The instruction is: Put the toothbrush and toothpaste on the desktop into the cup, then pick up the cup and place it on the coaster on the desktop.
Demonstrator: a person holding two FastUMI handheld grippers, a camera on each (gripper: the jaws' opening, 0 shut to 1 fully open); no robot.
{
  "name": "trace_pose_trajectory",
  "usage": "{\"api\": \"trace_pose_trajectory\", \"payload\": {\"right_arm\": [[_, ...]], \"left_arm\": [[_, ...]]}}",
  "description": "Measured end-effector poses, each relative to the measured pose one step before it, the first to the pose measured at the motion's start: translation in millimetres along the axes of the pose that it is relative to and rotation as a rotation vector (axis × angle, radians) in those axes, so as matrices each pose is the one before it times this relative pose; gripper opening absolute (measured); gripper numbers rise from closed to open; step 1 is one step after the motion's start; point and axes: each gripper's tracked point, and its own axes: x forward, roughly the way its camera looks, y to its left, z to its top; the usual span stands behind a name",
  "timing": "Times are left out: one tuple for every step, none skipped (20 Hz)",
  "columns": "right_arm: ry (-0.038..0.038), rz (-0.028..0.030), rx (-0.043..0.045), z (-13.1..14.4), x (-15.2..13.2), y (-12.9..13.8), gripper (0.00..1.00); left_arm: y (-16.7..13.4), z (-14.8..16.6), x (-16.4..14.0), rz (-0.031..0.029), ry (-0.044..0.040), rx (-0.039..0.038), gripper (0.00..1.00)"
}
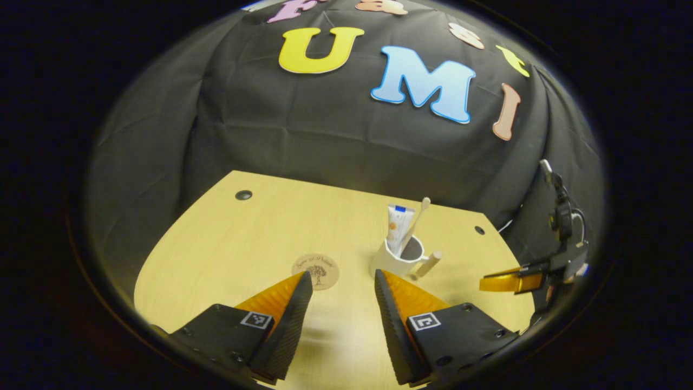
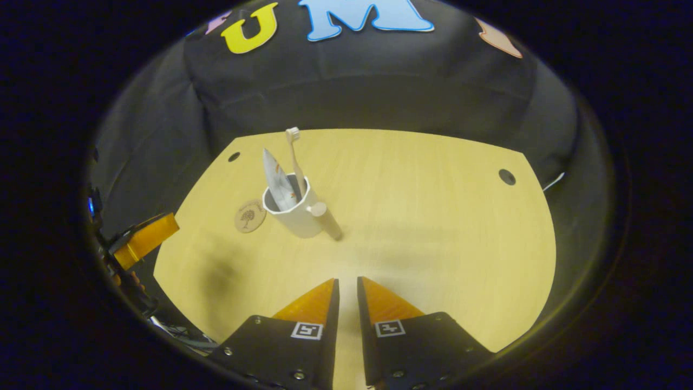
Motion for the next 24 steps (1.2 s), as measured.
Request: {"api": "trace_pose_trajectory", "payload": {"right_arm": [[0.01716, 0.00355, -0.0307, 3.53, 5.69, 0.59, 0.21], [0.01638, 0.00253, -0.03158, 2.6, 4.61, -0.01, 0.26], [0.01871, 0.00308, -0.03391, 2.17, 3.61, 0.32, 0.26], [0.01929, 0.00625, -0.03244, 3.44, -0.36, 0.08, 0.25], [0.01965, 0.00395, -0.03273, 2.03, 4.23, -1.17, 0.32], [0.01644, -0.00371, -0.03298, 2.49, 7.74, -0.69, 0.37], [0.01197, -0.00003, -0.02565, 3.53, 4.11, -0.82, 0.35], [0.01276, 0.00835, -0.0203, 3.53, 3.52, 0.58, 0.37], [0.01593, 0.00798, -0.01876, 2.49, 3.84, 0.05, 0.4], [0.01085, -0.003, -0.02663, 3.86, 3.25, -1.8, 0.44], [0.01162, -0.0079, -0.03549, 3.92, 2.3, -2.79, 0.44], [0.01033, -0.00693, -0.04427, 5.21, 1.98, -1.98, 0.44], [0.01093, 0.00204, -0.04279, 5.85, 0.61, -0.15, 0.43], [0.01148, 0.00969, -0.03297, 5.76, 3.3, 2.74, 0.43], [0.01141, 0.0136, -0.02583, 5.31, 1.44, 2.8, 0.44], [0.01158, 0.00859, -0.0212, 4.91, 3.11, 1.8, 0.44], [0.00593, 0.00333, -0.02055, 4.65, 3.16, 0.33, 0.44], [0.0047, 0.00219, -0.01653, 5.15, 5.05, 0.4, 0.44], [0.00297, 0.00511, -0.00984, 4.29, 3.47, 0.08, 0.44], [0.00603, 0.00776, -0.00436, 2.7, 3.17, 1.76, 0.44], [0.0057, 0.00498, -0.00577, 2.8, 2.55, -0.07, 0.44], [0.00572, 0.00193, -0.00729, 0.79, 2.22, -1.49, 0.44], [0.00736, 0.00293, -0.0074, 1.92, 3.58, -0.45, 0.44], [0.00866, 0.00473, -0.00686, 0.92, 4.93, 1.51, 0.44]], "left_arm": [[3.8, -5.64, -4.25, 0.00514, 0.01027, -0.00086, 0.76], [3.83, -6.8, -4.43, 0.00565, 0.00974, -0.00473, 0.76], [3.89, -5.24, -3.52, 0.00294, 0.00958, -0.00713, 0.76], [4.01, -5.46, -2.58, 0.00465, 0.00777, -0.00892, 0.77], [3.79, -6.06, -3.1, 0.00635, 0.00702, -0.00675, 0.77], [4.95, -5.29, -2.99, 0.00945, 0.01014, -0.00467, 0.77], [3.84, -7.2, -1.67, 0.00613, 0.01047, -0.0027, 0.77], [2.75, -6.06, -0.43, 0.00471, 0.01033, -0.00021, 0.77], [2.98, -6.0, -2.47, 0.00383, 0.01058, 0.00211, 0.77], [3.32, -5.08, -0.79, 0.00667, 0.01133, 0.00185, 0.76], [3.3, -5.09, -3.61, 0.00416, 0.00984, 0.00095, 0.76], [3.37, -5.95, 0.58, 0.00415, 0.00759, -0.0015, 0.76], [2.88, -6.1, -1.22, 0.00511, 0.01018, -0.00181, 0.76], [2.74, -6.35, -0.02, 0.00366, 0.01096, -0.00442, 0.77], [2.81, -5.32, -0.62, 0.00655, 0.01011, -0.00586, 0.77], [3.38, -3.91, 0.02, 0.00559, 0.00859, -0.00499, 0.77], [3.08, -3.96, -1.21, 0.00728, 0.00791, -0.00482, 0.77], [3.61, -1.79, 0.47, 0.00597, 0.00326, -0.00562, 0.77], [3.05, -1.58, -0.45, 0.0056, 0.00173, -0.00688, 0.77], [3.7, 0.15, -0.09, 0.0073, 0.00212, -0.00667, 0.77], [3.97, -0.42, 0.34, 0.00797, 0.0023, -0.00615, 0.76], [3.67, 0.84, 0.75, 0.0095, 0.00135, -0.00547, 0.76], [3.6, -0.56, 0.88, 0.00915, 0.00184, -0.00564, 0.77], [3.92, -0.2, -2.61, 0.00875, 0.00074, -0.00704, 0.77]]}}
